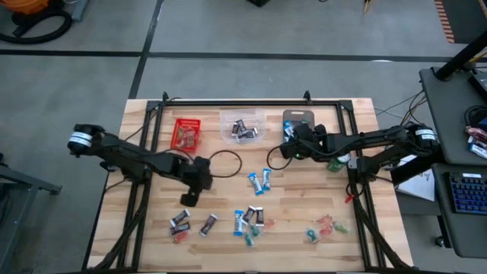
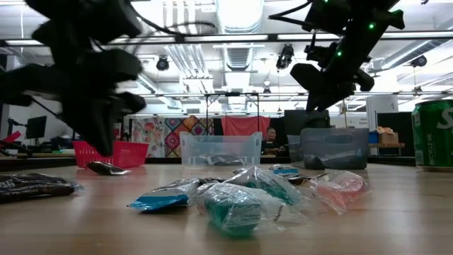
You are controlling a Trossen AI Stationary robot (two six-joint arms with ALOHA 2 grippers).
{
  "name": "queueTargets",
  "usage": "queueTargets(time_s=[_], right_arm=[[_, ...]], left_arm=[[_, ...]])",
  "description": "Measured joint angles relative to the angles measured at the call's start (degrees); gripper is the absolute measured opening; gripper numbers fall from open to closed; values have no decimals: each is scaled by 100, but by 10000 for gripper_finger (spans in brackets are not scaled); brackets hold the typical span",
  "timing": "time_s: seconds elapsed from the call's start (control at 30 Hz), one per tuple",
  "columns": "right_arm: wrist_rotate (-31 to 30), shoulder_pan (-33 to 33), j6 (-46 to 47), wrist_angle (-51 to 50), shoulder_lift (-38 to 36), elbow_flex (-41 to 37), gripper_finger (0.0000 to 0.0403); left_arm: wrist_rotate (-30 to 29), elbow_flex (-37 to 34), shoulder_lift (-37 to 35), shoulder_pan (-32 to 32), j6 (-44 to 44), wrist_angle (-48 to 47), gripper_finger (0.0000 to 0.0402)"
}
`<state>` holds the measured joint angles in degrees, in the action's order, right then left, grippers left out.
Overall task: Sort candy
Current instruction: Put the black chocolate bar into the transparent bin
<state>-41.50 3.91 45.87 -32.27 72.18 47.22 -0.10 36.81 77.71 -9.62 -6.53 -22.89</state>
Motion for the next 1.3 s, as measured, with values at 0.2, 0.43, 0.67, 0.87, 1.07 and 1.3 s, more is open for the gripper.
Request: queueTargets(time_s=[0.2,0.43,0.67,0.87,1.07,1.3], right_arm=[[-2,-71,0,28,0,0,146],[-2,-74,-66,170,2,-2,146],[-2,-130,-94,173,2,-6,146],[-2,-132,-164,170,2,-9,146],[-1,-156,-195,175,2,-10,146],[-4,-255,-303,170,0,-11,146]], left_arm=[[-1049,-693,-1120,91,112,2,0],[-1469,-1104,-1421,93,540,440,45],[-1555,-1217,-1108,94,1231,460,144],[-1626,-1356,-588,93,1400,614,175],[-1597,-1249,-299,91,1353,687,124],[-1787,-1101,-425,108,1315,649,12]])
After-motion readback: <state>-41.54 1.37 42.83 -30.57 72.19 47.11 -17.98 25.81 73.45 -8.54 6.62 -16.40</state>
